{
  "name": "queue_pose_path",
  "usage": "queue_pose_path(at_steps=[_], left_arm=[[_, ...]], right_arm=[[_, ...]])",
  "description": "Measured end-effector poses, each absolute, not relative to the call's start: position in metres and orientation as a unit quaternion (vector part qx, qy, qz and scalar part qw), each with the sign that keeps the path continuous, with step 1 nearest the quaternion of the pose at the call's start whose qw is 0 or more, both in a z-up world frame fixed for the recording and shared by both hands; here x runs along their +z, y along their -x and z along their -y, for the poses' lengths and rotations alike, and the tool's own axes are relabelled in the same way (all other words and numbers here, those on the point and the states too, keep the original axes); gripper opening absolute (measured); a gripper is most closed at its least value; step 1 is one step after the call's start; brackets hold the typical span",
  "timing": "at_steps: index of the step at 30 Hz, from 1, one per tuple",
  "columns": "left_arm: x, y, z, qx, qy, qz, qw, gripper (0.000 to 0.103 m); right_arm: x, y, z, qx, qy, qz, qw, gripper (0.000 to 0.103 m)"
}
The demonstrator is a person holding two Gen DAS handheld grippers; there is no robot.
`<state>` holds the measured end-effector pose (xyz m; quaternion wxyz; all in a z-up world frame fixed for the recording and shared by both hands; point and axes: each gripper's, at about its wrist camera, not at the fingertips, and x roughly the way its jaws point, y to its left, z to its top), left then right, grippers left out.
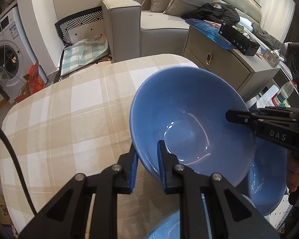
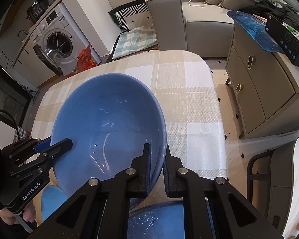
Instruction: Organize plates and bowls
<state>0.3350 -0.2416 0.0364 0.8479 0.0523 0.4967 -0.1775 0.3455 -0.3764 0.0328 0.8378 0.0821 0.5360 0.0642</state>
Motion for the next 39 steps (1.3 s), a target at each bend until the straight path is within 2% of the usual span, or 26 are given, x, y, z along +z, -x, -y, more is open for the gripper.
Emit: queue_pose_path(at_steps=[24,39], left_arm=[[0.093,-0.281,0.229,-0.193,-0.058,-0.456,0.867,0.017],[0.102,-0.234,0.209,-0.193,-0.055,-0.452,0.869,0.017]], right_arm=[[0.111,-0.285,0.359,0.062,-0.058,-0.498,0.863,0.011],[0.115,-0.245,0.338,0.067,-0.054,-0.506,0.858,0.011]])
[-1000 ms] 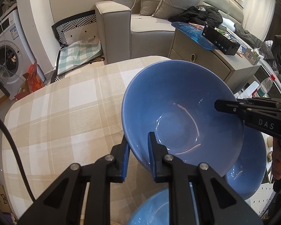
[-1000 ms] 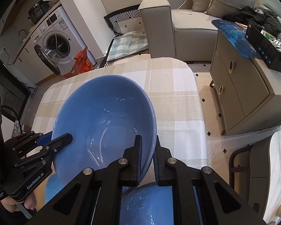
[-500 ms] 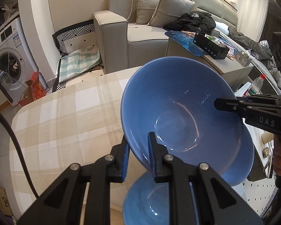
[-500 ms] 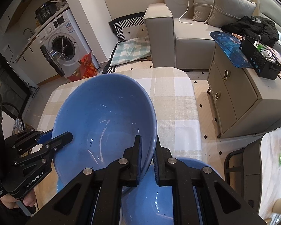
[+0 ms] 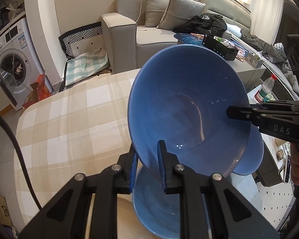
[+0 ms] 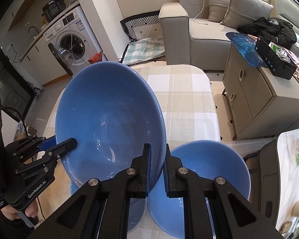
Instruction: Organize plates and bowls
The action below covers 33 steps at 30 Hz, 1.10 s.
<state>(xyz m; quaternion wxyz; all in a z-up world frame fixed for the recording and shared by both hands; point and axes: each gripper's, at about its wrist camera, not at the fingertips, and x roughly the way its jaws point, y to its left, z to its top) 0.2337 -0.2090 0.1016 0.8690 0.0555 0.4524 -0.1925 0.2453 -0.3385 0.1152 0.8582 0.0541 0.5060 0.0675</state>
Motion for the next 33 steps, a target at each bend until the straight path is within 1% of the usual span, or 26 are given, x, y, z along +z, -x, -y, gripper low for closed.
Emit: queue_pose_path(at_steps=[6,13,33], left_arm=[[0.099,-0.219,0.200,-0.191,-0.052,-0.458,0.867,0.017],[0.108,-0.201,0.189,-0.191,-0.050,-0.448,0.872,0.017],[0.092,-0.157,0.173,-0.192,-0.068,-0.462,0.863,0.018]], right_arm=[[0.117,-0.232,0.329,0.075,-0.052,-0.508,0.857,0.011],[0.126,-0.217,0.313,0.080,-0.035,-0.505,0.859,0.011],[0.103,-0.179,0.291,0.103,-0.017,-0.540,0.835,0.012]])
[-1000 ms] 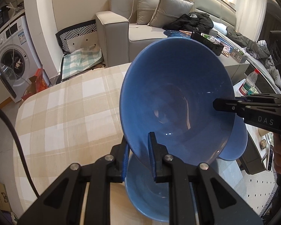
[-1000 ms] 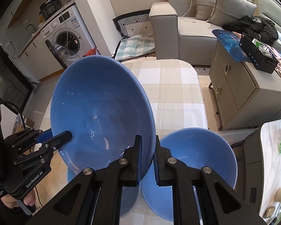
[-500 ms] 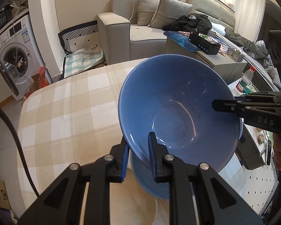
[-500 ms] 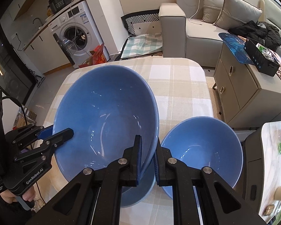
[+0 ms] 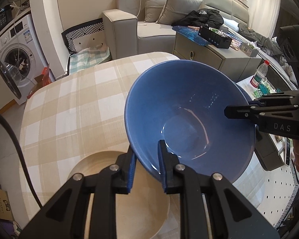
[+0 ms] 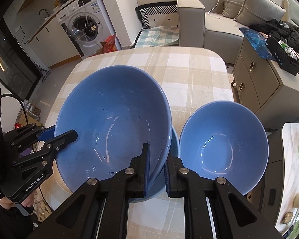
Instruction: Organize plates and bowls
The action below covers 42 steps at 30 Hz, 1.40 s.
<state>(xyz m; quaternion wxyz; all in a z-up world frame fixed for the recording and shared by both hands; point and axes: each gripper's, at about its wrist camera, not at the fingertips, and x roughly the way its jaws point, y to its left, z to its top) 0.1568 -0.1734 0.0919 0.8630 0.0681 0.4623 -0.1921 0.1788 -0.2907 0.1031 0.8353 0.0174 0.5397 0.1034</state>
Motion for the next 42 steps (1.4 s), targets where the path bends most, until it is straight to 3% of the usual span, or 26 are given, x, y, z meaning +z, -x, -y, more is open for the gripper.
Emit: queue_pose_path(at_steps=[22,30,32,37,42], left_arm=[[0.060,-0.160,0.183,-0.205,-0.082,-0.506,0.834,0.019],[0.063,-0.160,0.180,-0.209,-0.084,-0.503,0.835,0.025],[0.065,-0.159,0.179,-0.206,-0.086,-0.498,0.838,0.038],[0.071,-0.159,0.173,-0.203,-0.083,-0.487,0.845,0.049],[0.073,-0.161,0.168,-0.210,-0.075,-0.482,0.847,0.050]], right_arm=[[0.059,-0.172,0.290,0.106,-0.002,-0.600,0.793,0.017],[0.060,-0.169,0.284,0.125,0.027,-0.597,0.792,0.031],[0.063,-0.166,0.283,0.127,0.030,-0.594,0.794,0.041],[0.071,-0.157,0.286,0.122,0.050,-0.579,0.805,0.054],[0.077,-0.154,0.293,0.122,0.044,-0.569,0.812,0.067]])
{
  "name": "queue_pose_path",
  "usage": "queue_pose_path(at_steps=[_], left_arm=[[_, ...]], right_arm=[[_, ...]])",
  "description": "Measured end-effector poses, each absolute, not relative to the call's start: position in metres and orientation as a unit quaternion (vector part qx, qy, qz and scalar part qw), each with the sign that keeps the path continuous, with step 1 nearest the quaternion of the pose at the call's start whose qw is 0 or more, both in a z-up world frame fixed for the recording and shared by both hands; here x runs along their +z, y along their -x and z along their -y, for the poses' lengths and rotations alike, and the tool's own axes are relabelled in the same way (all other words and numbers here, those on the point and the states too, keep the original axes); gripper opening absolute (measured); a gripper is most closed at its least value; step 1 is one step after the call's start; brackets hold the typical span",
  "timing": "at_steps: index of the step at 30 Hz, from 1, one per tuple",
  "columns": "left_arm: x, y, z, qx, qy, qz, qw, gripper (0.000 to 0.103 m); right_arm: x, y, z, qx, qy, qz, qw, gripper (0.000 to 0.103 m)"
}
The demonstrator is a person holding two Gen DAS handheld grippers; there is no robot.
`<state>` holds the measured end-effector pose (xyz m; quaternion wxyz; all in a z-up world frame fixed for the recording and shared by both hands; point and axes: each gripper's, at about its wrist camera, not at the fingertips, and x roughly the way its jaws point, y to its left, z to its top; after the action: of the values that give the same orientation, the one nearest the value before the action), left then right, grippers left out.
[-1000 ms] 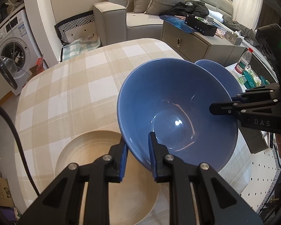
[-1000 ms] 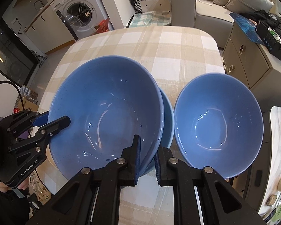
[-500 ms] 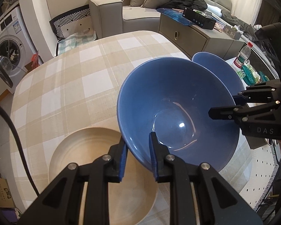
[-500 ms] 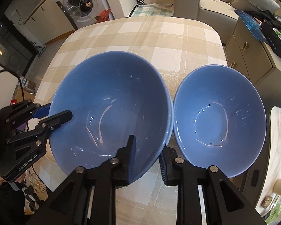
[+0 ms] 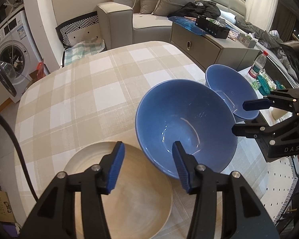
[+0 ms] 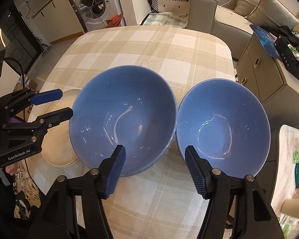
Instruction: Organize plates and bowls
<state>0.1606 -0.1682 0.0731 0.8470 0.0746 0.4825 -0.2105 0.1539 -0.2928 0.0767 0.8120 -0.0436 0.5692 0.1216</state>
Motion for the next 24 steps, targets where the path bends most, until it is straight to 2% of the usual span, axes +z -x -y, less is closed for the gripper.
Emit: queue_pose_path(at_steps=[2,9,11,15,16,18,20,24], left_arm=[[0.074,-0.161,0.170,-0.212,-0.079,-0.479,0.848,0.052],[0.079,-0.163,0.174,-0.218,-0.073,-0.476,0.849,0.054],[0.080,-0.165,0.176,-0.220,-0.072,-0.476,0.848,0.062],[0.083,-0.166,0.181,-0.225,-0.070,-0.466,0.853,0.071],[0.085,-0.166,0.182,-0.228,-0.066,-0.464,0.853,0.081],[0.088,-0.167,0.184,-0.232,-0.061,-0.455,0.857,0.088],[0.092,-0.169,0.186,-0.237,-0.053,-0.448,0.860,0.101],[0.100,-0.175,0.193,-0.247,-0.042,-0.441,0.862,0.103]], right_arm=[[0.080,-0.153,0.296,0.128,0.034,-0.563,0.816,0.074],[0.083,-0.155,0.301,0.134,0.024,-0.554,0.821,0.081],[0.083,-0.155,0.303,0.133,0.018,-0.551,0.824,0.082],[0.086,-0.155,0.311,0.131,0.010,-0.542,0.830,0.083],[0.087,-0.155,0.313,0.129,0.007,-0.540,0.832,0.084],[0.089,-0.155,0.319,0.127,0.000,-0.535,0.835,0.087],[0.091,-0.155,0.326,0.123,-0.007,-0.531,0.838,0.090],[0.095,-0.155,0.340,0.113,-0.015,-0.523,0.845,0.095]])
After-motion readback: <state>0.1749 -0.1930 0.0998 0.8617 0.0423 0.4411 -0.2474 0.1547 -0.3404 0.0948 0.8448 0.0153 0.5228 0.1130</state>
